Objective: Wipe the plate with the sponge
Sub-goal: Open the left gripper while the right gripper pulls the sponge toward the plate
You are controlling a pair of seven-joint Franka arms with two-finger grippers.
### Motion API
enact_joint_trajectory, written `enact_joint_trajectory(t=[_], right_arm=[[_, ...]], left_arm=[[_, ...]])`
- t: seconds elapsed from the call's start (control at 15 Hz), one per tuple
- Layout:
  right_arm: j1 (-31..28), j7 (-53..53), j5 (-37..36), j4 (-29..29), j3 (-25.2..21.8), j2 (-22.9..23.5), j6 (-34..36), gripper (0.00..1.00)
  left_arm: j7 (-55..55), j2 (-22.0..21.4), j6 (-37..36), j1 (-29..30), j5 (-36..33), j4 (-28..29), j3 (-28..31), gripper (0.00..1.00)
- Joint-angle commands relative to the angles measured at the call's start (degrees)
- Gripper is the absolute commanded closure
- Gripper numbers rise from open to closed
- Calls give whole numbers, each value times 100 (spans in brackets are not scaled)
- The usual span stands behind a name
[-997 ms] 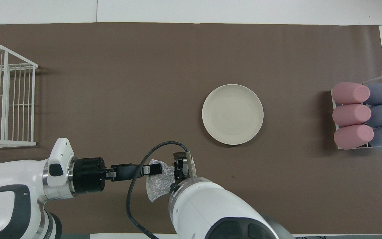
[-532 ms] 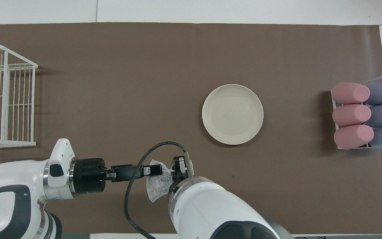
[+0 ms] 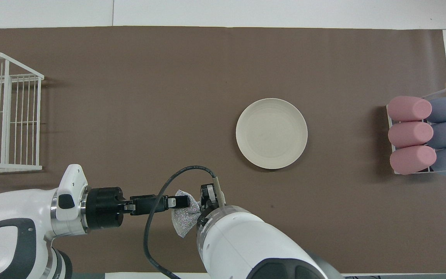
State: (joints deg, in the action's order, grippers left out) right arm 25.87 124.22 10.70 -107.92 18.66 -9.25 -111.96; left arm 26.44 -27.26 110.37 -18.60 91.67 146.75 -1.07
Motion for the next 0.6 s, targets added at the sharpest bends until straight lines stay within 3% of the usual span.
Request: enact_joint_trajectory(t=[0.0, 0.13, 0.33, 0.53], right_arm=[[-73, -275, 117, -150, -3, -139, -1, 100], [-117, -354, 117, -176, -12, -139, -9, 100], [-669, -1213, 117, -526, -12, -121, -219, 100], [-1012, -1883, 117, -712, -12, 500, -1220, 100]], left_arm=[[-375, -157, 29, -100, 44, 108, 63, 0], [-429, -157, 46, -100, 35, 99, 63, 0], [-578, -148, 108, -39, 26, 91, 63, 0], [-1025, -122, 117, 171, -779, -41, 54, 0]])
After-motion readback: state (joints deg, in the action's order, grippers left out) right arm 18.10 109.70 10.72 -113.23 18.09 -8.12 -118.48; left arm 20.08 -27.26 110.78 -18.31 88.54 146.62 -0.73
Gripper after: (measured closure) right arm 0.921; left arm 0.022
